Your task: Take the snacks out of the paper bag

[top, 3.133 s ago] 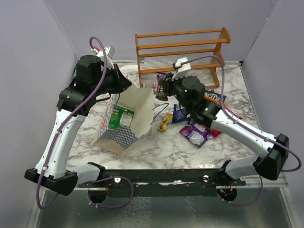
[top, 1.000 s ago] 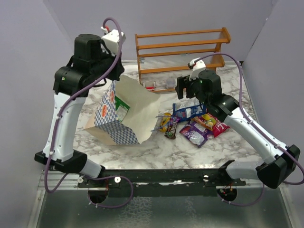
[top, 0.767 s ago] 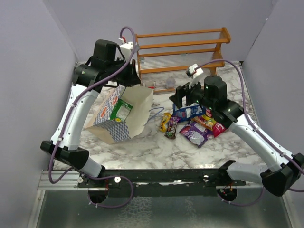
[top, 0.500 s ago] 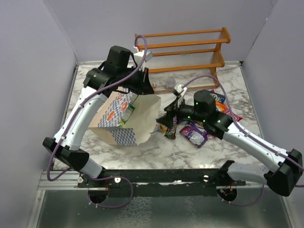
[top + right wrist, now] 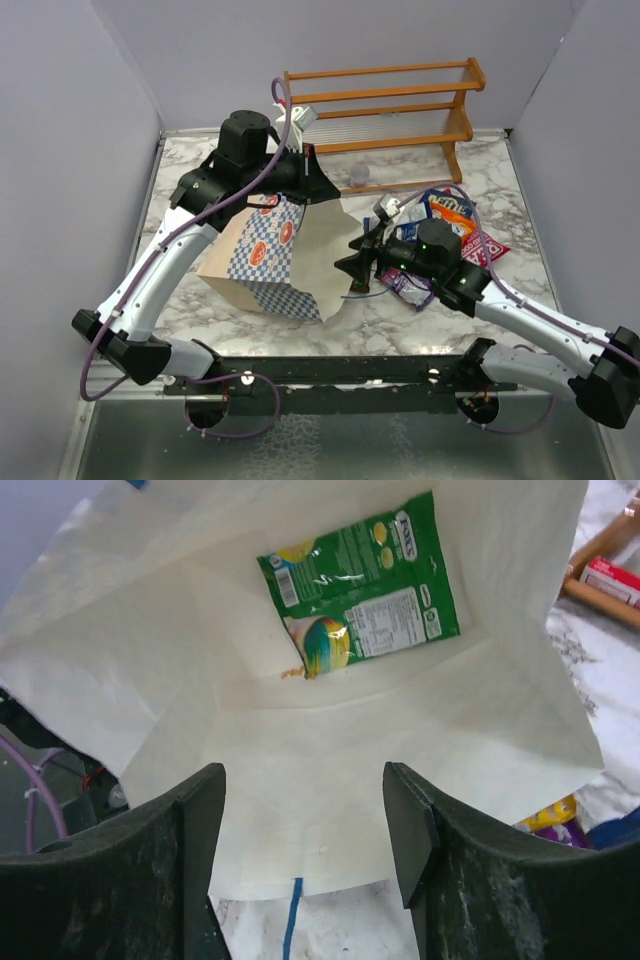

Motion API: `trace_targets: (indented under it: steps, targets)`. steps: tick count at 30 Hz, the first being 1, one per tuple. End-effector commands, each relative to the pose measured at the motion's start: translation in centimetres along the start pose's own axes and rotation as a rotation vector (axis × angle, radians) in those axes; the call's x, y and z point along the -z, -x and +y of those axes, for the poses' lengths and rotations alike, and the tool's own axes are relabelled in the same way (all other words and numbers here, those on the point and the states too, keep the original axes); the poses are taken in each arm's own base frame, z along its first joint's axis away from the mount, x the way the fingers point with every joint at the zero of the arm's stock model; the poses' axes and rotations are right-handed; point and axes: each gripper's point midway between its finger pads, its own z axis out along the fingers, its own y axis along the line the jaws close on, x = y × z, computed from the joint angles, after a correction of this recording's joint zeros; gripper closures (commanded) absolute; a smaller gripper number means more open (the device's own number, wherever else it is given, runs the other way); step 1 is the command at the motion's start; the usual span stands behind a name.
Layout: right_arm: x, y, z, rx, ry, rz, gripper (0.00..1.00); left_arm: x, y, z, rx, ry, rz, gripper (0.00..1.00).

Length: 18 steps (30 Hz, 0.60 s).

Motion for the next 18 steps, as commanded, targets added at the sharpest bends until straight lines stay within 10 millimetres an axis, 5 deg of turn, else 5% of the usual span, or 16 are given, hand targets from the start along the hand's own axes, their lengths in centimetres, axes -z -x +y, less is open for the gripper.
trace_targets:
  steps: [1, 9, 14, 18]
  targets:
    - [-1.1, -0.4, -0.2, -0.135, -0.019, -0.112, 0.38, 0.4, 1.4, -2.4, -0.003, -0.125, -0.112, 1.0]
    - [-4.6, -5.5, -2.7, -0.297, -0.095, -0.089, 0.33, -3.4, -1.1, -5.7, -0.028, -0.275, -0.153, 1.0]
    - [-3.8, -8.6, -4.7, -0.373, -0.205, -0.089, 0.3, -8.4, -5.5, -8.0, -0.086, -0.365, -0.121, 1.0]
    - [-1.8, -11.0, -6.4, -0.438, -0.321, -0.095, 0.28, -7.2, -6.8, -8.7, -0.169, -0.349, -0.134, 1.0]
